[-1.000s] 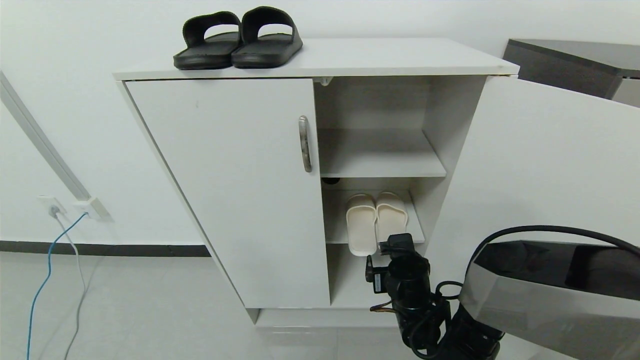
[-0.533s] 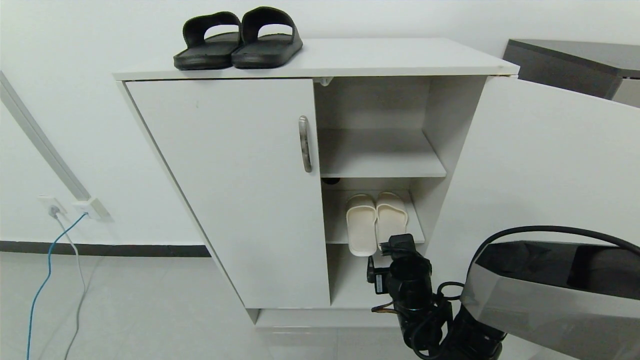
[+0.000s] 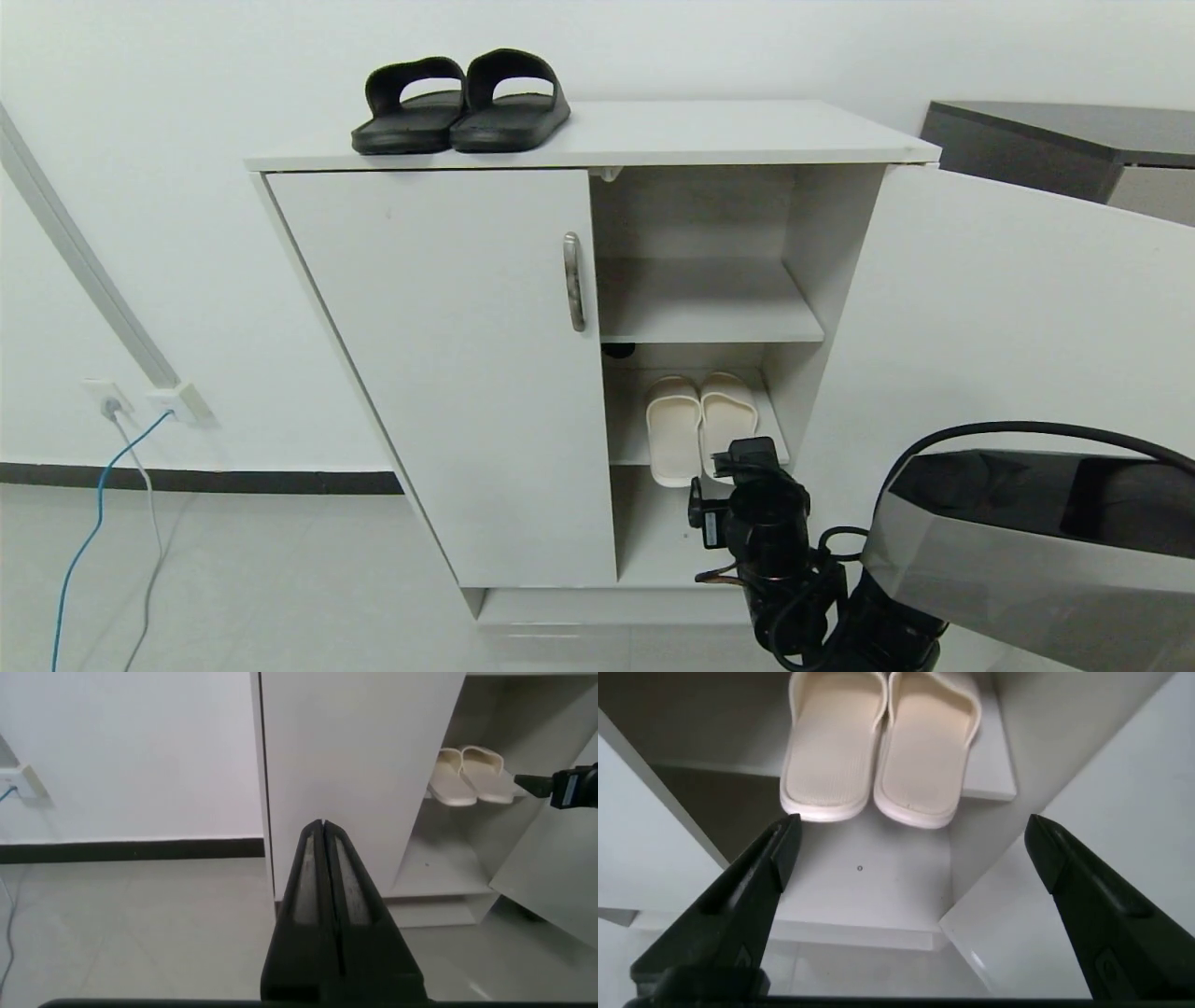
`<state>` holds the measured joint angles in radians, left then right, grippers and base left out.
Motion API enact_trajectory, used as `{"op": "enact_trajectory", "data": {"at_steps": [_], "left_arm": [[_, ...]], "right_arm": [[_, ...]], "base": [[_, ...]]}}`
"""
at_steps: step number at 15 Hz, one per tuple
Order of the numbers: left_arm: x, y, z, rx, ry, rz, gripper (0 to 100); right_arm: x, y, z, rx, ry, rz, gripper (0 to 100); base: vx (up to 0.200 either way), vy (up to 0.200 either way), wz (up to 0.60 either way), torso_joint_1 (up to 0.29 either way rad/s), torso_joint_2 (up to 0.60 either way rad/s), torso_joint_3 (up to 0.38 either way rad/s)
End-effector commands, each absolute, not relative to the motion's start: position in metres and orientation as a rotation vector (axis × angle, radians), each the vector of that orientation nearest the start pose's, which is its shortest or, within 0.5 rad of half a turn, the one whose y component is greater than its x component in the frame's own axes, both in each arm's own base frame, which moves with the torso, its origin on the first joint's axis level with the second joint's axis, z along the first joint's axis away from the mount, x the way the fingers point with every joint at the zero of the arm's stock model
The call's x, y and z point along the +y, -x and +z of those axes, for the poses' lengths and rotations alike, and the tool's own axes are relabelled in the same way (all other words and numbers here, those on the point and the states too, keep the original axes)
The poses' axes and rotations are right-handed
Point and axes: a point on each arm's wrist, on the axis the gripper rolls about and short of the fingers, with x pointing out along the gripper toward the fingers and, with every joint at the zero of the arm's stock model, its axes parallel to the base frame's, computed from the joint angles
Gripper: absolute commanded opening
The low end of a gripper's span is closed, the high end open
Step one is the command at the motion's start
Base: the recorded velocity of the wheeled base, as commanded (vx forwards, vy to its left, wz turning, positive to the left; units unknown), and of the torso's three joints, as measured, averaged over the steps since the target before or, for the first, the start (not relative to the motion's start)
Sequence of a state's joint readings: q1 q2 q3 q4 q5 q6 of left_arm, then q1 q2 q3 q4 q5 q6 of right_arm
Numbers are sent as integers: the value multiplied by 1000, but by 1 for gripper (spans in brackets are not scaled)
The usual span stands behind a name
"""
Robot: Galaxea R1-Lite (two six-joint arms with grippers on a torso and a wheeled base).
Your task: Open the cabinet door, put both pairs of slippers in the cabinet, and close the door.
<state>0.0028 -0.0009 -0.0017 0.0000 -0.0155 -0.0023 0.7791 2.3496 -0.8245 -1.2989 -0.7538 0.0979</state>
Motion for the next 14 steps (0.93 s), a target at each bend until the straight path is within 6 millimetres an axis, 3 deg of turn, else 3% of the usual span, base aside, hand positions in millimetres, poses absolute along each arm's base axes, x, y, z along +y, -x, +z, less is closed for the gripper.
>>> {"op": "enact_trajectory", "data": {"at_steps": [1,7,12,14], "left_arm": [[0,23,76,-2,2,-11,0],[0,23,76,-2,5,-11,0],[0,23,76,-2,5,-11,0],[0,23,76,-2,5,-11,0]], "right_arm": [[260,-285,25,154,49,18,100],[250,-275,45,73,73,38,100],[242,-263,34,64,130,160,100],[241,-262,31,83,143,193,100]], "base": [[0,0,0,-2,2,188],[0,0,0,1,2,198],[0,0,0,0,5,112],[0,200,0,2,0,14]]}}
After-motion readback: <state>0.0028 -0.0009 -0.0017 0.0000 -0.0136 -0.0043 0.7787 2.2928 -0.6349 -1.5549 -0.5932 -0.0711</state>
